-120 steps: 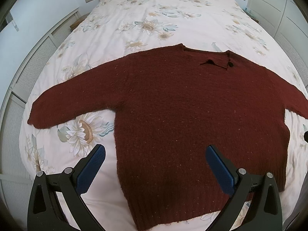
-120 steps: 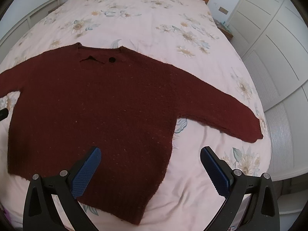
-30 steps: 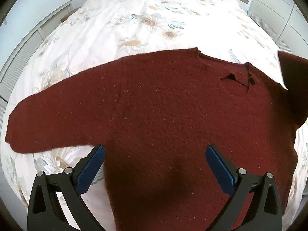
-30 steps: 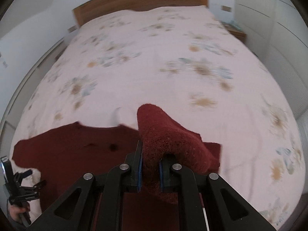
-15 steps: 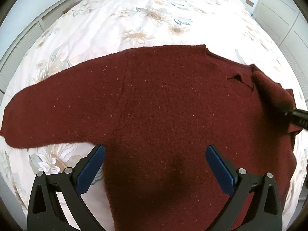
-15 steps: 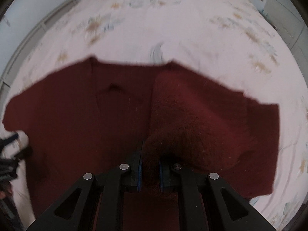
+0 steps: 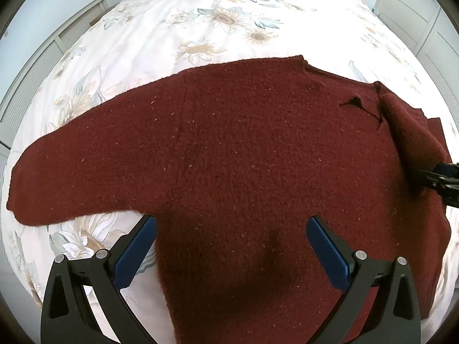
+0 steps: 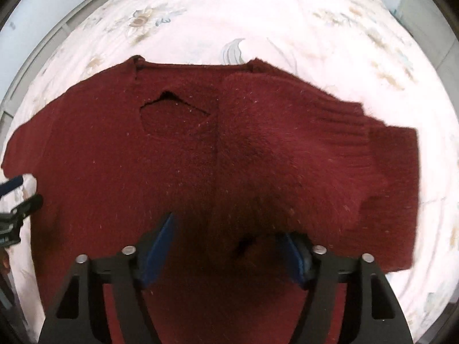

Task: Fold small clothes
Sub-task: 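Carry the held sleeve across the sweater body and open the right tool, then grasp the other sleeve cuff with the left tool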

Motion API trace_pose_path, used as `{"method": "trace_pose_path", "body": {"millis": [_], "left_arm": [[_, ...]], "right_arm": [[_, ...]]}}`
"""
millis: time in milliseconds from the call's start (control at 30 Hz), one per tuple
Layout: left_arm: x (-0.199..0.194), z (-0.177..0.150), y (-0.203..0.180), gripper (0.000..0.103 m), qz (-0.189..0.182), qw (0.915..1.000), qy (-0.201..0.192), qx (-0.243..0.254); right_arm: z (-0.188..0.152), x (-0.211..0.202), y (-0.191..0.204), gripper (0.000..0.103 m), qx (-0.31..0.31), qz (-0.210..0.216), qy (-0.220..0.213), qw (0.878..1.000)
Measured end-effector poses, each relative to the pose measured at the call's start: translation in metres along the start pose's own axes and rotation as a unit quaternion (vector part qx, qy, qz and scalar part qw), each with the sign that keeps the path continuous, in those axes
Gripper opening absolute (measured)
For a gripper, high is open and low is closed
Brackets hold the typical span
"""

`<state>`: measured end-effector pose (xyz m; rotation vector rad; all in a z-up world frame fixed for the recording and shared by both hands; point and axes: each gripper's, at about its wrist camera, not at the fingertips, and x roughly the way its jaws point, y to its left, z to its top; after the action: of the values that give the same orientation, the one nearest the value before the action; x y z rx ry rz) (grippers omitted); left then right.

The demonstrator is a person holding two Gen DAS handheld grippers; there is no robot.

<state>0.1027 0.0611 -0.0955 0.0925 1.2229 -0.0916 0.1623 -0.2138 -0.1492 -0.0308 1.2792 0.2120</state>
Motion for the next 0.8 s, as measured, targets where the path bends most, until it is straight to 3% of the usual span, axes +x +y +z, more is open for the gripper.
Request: {"method": "trace_pose_path", "body": {"millis": [233, 367, 567, 800], "left_arm": [[-0.001, 0.0, -0.007, 0.102, 0.008, 0.9999, 0.0, 0.014], [0.003, 0.001, -0.021, 0.102, 0.004, 0.9993, 0.006, 0.038], [0.005, 0.016, -0.061, 0.102, -0.025, 0.9966, -0.003, 0.079], [0.016, 0.037, -0.129, 0.102, -0.052, 0.9883, 0.001, 0.143]], "right_arm": [[-0.026, -0.031, -0.028, 0.081, -0.017, -0.026, -0.003, 1.0], [-0.049, -0.045, -0.072, 0.081, 0.016, -0.049, -0.014, 0.999], [-0.071, -0.038, -0.148, 0.081, 0.099, -0.086, -0.012, 0.991], [-0.087, -0.022, -0.188, 0.081, 0.14, -0.066, -0.004, 0.988]]}}
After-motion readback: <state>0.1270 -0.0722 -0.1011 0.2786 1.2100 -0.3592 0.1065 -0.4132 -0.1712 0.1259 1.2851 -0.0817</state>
